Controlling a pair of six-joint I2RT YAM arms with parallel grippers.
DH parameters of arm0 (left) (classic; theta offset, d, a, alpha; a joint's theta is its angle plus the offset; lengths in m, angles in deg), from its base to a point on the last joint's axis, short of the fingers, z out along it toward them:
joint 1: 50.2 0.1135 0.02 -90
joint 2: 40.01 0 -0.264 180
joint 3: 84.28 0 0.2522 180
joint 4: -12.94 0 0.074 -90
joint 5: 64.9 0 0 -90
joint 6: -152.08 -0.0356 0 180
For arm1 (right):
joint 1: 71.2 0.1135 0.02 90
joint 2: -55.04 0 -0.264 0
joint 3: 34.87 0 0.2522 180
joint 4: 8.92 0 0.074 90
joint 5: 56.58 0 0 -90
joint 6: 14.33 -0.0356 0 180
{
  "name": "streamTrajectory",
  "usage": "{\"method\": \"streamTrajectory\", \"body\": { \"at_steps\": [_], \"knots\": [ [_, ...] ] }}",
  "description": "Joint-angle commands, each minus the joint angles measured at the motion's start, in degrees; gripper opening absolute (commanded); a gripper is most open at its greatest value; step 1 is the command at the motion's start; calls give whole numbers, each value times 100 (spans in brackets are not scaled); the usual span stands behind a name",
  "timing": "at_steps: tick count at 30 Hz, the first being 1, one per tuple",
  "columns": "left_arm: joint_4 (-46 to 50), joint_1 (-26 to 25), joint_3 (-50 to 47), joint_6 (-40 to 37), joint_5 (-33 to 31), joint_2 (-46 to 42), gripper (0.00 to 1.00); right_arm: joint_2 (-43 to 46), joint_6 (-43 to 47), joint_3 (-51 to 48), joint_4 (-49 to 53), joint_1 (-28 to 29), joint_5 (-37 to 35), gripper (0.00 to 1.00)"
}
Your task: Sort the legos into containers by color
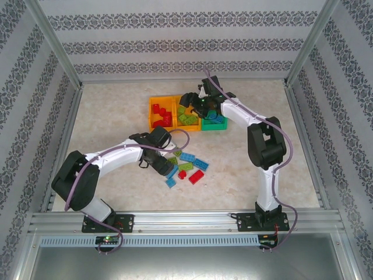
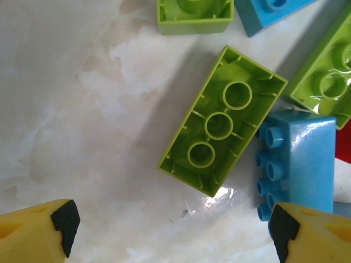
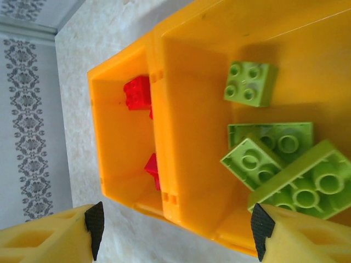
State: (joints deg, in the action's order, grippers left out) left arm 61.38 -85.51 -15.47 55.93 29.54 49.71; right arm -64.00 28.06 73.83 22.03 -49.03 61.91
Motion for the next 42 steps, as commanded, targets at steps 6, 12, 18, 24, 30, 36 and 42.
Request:
{"method": "streamTrajectory", "body": {
  "at_steps": [6, 12, 18, 24, 30, 36, 42],
  "knots": [
    [204, -124, 241, -272, -72, 391, 91, 395, 104, -382, -271, -113, -27, 74],
    [141, -134, 284, -307, 47, 561, 91, 575, 93, -634, -322, -230, -38, 74],
    [170, -165, 449, -351, 109, 752, 90, 729, 95, -858, -393, -339, -54, 75],
    [130, -220, 529, -360, 148, 859, 89, 820, 61, -1015, -487, -415, -44, 75],
    [84, -270, 618, -357, 206, 941, 88, 921, 42, -1220, -542, -471, -53, 75],
    [105, -296, 788, -445, 287, 1030, 87, 1093, 39, -1471, -627, -551, -73, 75],
    [126, -302, 903, -478, 351, 1141, 85, 1277, 64, -1690, -638, -639, -98, 75]
  ]
}}
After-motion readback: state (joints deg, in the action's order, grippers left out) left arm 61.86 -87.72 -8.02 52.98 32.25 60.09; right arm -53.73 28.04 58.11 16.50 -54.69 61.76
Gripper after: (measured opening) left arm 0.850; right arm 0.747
